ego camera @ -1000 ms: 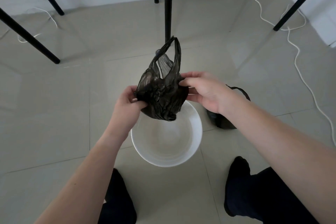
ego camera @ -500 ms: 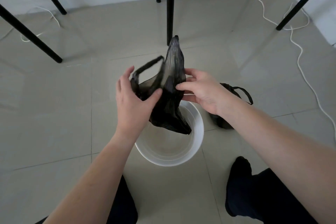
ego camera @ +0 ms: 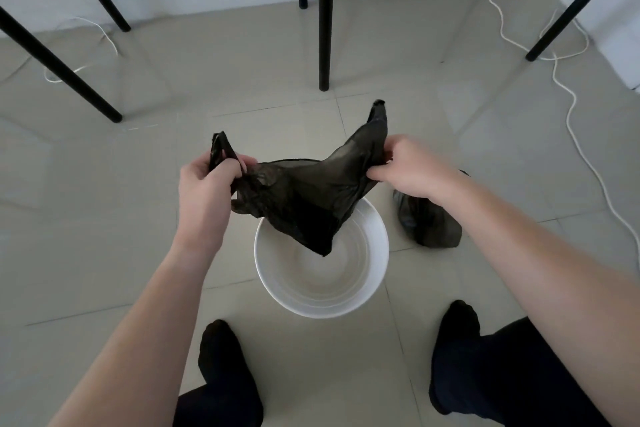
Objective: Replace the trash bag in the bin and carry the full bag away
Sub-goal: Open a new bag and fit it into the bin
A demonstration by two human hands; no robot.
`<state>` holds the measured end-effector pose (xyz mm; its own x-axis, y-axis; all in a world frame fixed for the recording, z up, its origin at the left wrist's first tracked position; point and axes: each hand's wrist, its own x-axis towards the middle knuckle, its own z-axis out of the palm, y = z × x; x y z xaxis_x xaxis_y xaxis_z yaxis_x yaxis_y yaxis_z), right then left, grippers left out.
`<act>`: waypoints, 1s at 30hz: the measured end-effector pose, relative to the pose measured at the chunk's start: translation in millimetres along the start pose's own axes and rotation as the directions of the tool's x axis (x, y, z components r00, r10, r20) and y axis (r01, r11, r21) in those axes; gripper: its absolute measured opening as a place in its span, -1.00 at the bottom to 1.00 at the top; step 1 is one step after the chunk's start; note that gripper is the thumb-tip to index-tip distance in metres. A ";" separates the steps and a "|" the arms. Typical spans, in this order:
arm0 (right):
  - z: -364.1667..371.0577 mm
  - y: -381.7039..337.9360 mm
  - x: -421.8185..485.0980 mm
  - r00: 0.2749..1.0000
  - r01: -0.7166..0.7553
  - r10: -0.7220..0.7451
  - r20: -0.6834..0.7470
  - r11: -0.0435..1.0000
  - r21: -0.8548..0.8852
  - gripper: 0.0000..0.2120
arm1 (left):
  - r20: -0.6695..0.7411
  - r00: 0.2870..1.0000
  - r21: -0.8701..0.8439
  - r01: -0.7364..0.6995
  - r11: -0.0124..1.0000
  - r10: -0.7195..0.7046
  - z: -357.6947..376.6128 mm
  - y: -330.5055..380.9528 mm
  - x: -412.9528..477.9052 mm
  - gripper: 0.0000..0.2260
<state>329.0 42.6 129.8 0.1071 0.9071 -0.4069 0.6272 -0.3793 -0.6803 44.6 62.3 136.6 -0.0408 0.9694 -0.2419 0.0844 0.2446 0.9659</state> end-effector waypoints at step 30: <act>61.1 -3.6 -5.1 0.832 -0.133 0.140 0.538 0.990 -0.051 -0.66 | 0.258 0.966 0.146 -0.033 0.989 -0.006 5.2 -17.9 6.7 -0.66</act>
<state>279.0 28.2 97.1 -0.2379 0.6032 -0.7613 0.6461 -0.4869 -0.5877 48.1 64.5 117.1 0.2167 0.9402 -0.2630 0.2299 0.2126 0.9497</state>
